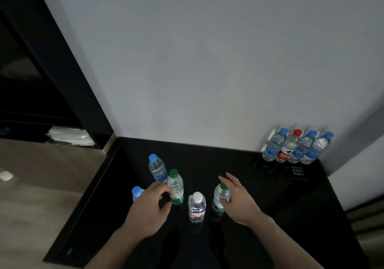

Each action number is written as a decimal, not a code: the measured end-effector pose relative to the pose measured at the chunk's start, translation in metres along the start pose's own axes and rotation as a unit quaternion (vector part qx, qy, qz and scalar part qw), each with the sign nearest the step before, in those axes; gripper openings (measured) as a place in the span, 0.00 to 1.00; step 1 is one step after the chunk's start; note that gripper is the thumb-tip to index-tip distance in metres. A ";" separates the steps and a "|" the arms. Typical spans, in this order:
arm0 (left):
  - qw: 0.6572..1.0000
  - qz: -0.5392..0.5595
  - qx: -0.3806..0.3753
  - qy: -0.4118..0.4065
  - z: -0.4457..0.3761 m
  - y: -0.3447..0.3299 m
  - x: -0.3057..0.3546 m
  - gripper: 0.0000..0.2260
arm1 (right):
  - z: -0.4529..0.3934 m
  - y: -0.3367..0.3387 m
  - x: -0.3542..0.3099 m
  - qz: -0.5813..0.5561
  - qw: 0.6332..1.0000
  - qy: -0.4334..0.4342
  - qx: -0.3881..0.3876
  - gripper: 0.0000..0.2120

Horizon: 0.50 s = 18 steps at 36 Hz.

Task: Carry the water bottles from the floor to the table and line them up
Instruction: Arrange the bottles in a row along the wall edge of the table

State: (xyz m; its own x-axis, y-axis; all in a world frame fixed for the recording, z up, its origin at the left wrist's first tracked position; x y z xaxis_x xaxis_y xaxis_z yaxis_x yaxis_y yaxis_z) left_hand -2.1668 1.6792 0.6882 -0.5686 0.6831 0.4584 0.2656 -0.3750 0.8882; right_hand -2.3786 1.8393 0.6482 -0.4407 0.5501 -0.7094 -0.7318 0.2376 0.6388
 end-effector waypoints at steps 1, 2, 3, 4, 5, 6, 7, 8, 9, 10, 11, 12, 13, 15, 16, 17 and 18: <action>1.000 0.004 0.002 0.006 -0.002 0.001 -0.004 0.15 | -0.003 -0.003 0.002 0.010 1.000 -0.008 -0.007 0.32; 1.000 0.007 0.001 0.011 -0.003 0.002 -0.008 0.15 | -0.005 -0.007 0.004 0.019 1.000 -0.014 -0.011 0.31; 1.000 0.007 -0.002 0.016 -0.005 0.002 -0.013 0.16 | -0.006 -0.010 0.006 0.029 0.999 -0.017 -0.013 0.31; 1.000 0.004 -0.008 0.020 -0.006 0.001 -0.018 0.16 | -0.007 -0.013 0.007 0.037 0.999 -0.019 -0.011 0.31; 1.000 -0.001 -0.017 0.024 -0.008 0.000 -0.024 0.16 | -0.007 -0.016 0.009 0.044 0.999 -0.022 -0.005 0.30; 0.999 -0.007 -0.022 0.029 -0.010 0.000 -0.030 0.16 | -0.007 -0.018 0.011 0.049 0.998 -0.026 0.002 0.29; 0.999 -0.011 -0.024 0.036 -0.011 0.000 -0.037 0.16 | -0.007 -0.019 0.012 0.052 0.998 -0.031 0.011 0.29; 0.999 -0.011 -0.024 0.046 -0.013 0.002 -0.046 0.16 | -0.007 -0.020 0.013 0.053 0.998 -0.035 0.017 0.28; 0.998 -0.011 -0.023 0.060 -0.015 0.003 -0.055 0.16 | -0.007 -0.020 0.014 0.054 0.998 -0.037 0.021 0.27; 0.997 -0.014 -0.024 0.077 -0.017 0.004 -0.064 0.17 | -0.008 -0.020 0.015 0.057 0.997 -0.039 0.022 0.26; 0.995 -0.018 -0.027 0.094 -0.018 0.004 -0.074 0.18 | -0.008 -0.021 0.015 0.060 0.997 -0.041 0.023 0.26; 0.993 -0.023 -0.031 0.112 -0.019 0.004 -0.083 0.19 | -0.009 -0.022 0.015 0.064 0.997 -0.042 0.025 0.27; 0.991 -0.025 -0.035 0.127 -0.019 0.004 -0.091 0.21 | -0.010 -0.022 0.015 0.069 0.996 -0.043 0.027 0.27; 0.988 -0.026 -0.040 0.147 -0.020 0.002 -0.102 0.22 | -0.012 -0.023 0.013 0.082 0.995 -0.043 0.032 0.29; 0.987 -0.027 -0.043 0.153 -0.020 0.001 -0.105 0.23 | -0.013 -0.022 0.012 0.088 0.994 -0.046 0.036 0.29; 0.986 -0.030 -0.046 0.157 -0.020 0.000 -0.108 0.23 | -0.014 -0.021 0.011 0.094 0.994 -0.050 0.038 0.29; 0.985 -0.034 -0.052 0.160 -0.020 -0.001 -0.110 0.22 | -0.015 -0.020 0.011 0.098 0.993 -0.056 0.040 0.28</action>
State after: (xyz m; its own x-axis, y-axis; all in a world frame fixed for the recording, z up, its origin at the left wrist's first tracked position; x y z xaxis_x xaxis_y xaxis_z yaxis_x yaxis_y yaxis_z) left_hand -2.1200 1.5921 0.6361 -0.8032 0.4821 0.3499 0.1474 -0.4082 0.9009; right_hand -2.3768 1.8285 0.6233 -0.5077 0.6761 -0.5340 -0.5913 0.1773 0.7867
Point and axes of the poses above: each hand's wrist, its own z-axis away from the middle knuckle, its own y-axis out of the back of the hand, x = y × z, the point moved 9 cm from there along -z, towards the middle knuckle, and after that the axes turned 9 degrees about -z, right-handed, at the moved point
